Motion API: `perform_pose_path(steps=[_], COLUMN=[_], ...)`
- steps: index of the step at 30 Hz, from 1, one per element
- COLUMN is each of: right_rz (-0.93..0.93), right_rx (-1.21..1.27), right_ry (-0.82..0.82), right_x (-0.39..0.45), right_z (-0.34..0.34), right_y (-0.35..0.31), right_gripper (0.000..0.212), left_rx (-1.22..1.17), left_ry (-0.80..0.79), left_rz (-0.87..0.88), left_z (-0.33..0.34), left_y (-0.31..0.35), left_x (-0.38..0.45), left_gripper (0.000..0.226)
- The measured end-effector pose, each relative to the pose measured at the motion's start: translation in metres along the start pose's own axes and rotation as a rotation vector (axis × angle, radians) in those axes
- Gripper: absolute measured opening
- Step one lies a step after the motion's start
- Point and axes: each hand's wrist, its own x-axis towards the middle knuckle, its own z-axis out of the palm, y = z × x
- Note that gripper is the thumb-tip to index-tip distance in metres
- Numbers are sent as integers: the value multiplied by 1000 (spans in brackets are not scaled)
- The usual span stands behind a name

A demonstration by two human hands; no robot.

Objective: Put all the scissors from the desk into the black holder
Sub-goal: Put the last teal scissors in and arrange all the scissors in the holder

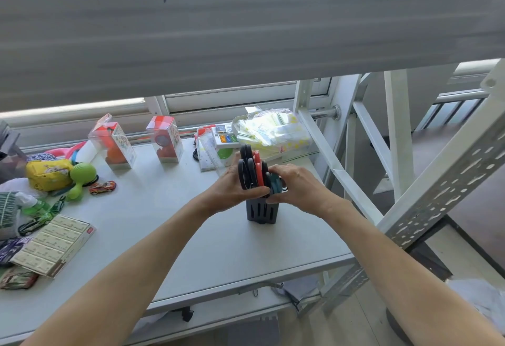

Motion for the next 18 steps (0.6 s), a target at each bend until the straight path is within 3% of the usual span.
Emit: perform_pose_path(steps=[3, 7, 13, 18], right_rz=[2, 84, 114, 104], right_rx=[58, 266, 256, 243], right_ry=[38, -70, -68, -81], right_x=[-3, -11, -9, -4], right_z=[3, 3, -1, 0], right_y=[-1, 7, 14, 15], right_gripper=[64, 80, 55, 62], left_rx=[-4, -29, -17, -1], left_ry=[-22, -4, -38, -37], left_rz=[-17, -22, -68, -73], left_z=[0, 1, 0, 0], left_y=[3, 1, 1, 1], left_x=[0, 1, 2, 0], left_gripper=[59, 72, 83, 82])
